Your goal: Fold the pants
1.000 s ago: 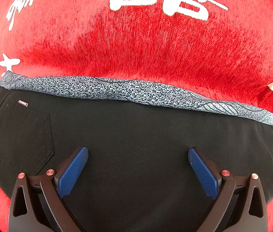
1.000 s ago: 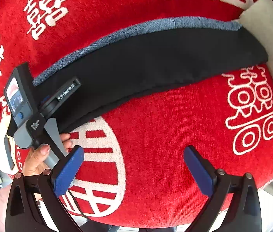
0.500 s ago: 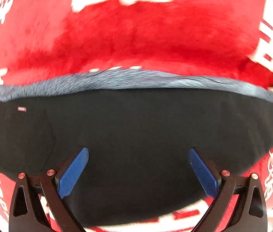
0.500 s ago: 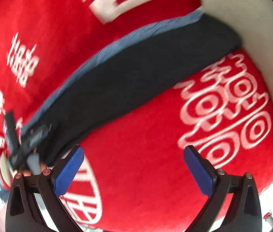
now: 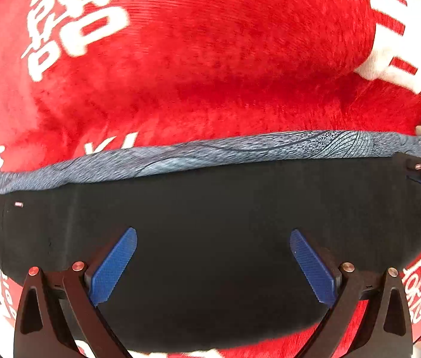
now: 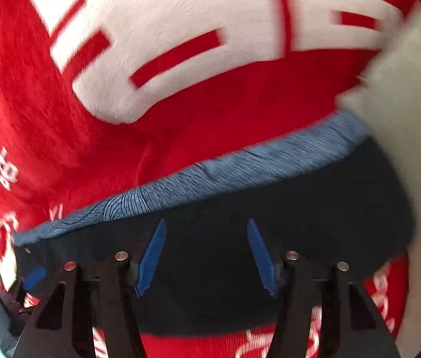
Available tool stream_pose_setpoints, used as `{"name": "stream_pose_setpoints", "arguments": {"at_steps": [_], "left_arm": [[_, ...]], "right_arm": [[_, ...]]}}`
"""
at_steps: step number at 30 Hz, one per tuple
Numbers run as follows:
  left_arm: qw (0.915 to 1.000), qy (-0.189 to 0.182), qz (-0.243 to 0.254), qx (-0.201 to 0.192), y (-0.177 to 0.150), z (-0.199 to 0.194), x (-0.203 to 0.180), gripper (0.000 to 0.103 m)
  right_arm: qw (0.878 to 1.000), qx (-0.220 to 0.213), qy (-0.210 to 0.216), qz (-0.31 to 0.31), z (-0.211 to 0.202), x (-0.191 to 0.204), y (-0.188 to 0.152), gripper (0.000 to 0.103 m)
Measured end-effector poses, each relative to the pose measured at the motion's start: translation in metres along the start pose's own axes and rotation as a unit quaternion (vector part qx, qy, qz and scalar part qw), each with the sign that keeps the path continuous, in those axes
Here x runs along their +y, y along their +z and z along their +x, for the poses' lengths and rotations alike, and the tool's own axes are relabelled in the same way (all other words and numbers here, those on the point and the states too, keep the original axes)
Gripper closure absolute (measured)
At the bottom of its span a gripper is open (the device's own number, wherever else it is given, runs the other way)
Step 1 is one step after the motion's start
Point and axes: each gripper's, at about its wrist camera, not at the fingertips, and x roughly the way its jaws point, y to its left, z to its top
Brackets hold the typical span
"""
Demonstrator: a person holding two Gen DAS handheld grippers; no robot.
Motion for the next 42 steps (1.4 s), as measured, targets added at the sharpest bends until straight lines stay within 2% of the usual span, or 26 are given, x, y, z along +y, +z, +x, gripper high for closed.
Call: {"name": "stream_pose_setpoints", "arguments": {"at_steps": [3, 5, 6, 7, 10, 13, 17, 22, 27, 33, 42], "left_arm": [[0.9999, 0.006, -0.004, 0.011, -0.004, 0.014, -0.007, 0.0], [0.9998, 0.001, -0.015, 0.012, -0.006, 0.019, -0.007, 0.0], [0.9997, -0.003, -0.019, 0.011, -0.007, 0.02, -0.006, 0.0], [0.9996, -0.01, -0.025, 0.011, -0.008, 0.022, -0.004, 0.0], [0.9989, -0.028, -0.038, 0.01, -0.012, 0.027, 0.001, 0.0], [0.9989, -0.03, -0.035, 0.004, -0.014, 0.028, 0.0, 0.0], [0.9988, -0.033, -0.036, 0.002, -0.019, 0.025, 0.001, 0.0], [0.9986, -0.032, -0.036, 0.02, -0.009, 0.041, 0.014, 0.0], [0.9982, -0.024, -0.032, 0.045, 0.012, 0.043, 0.016, 0.0], [0.9997, -0.021, -0.013, 0.003, 0.012, 0.012, 0.014, 0.0], [0.9998, -0.01, -0.008, -0.014, 0.012, 0.002, -0.007, 0.0]], "right_arm": [[0.999, -0.017, -0.042, -0.026, 0.007, -0.013, 0.005, 0.043], [0.997, -0.026, -0.073, 0.003, -0.001, -0.034, 0.008, 0.042], [0.997, -0.024, -0.062, 0.025, -0.005, -0.046, 0.007, 0.042], [0.998, -0.021, -0.022, 0.054, -0.014, -0.061, 0.003, 0.042], [0.996, -0.023, 0.036, 0.085, -0.035, -0.078, -0.016, 0.038], [0.986, -0.027, 0.104, 0.126, -0.051, -0.09, -0.048, 0.023], [0.967, -0.024, 0.16, 0.197, -0.052, -0.1, -0.085, 0.023], [0.96, -0.021, 0.164, 0.227, -0.047, -0.097, -0.111, 0.023], [0.955, -0.018, 0.173, 0.24, -0.042, -0.092, -0.115, 0.023], [0.946, -0.036, 0.181, 0.265, -0.044, -0.101, -0.115, 0.023], [0.926, -0.099, 0.178, 0.318, -0.049, -0.127, -0.125, 0.023]]}}
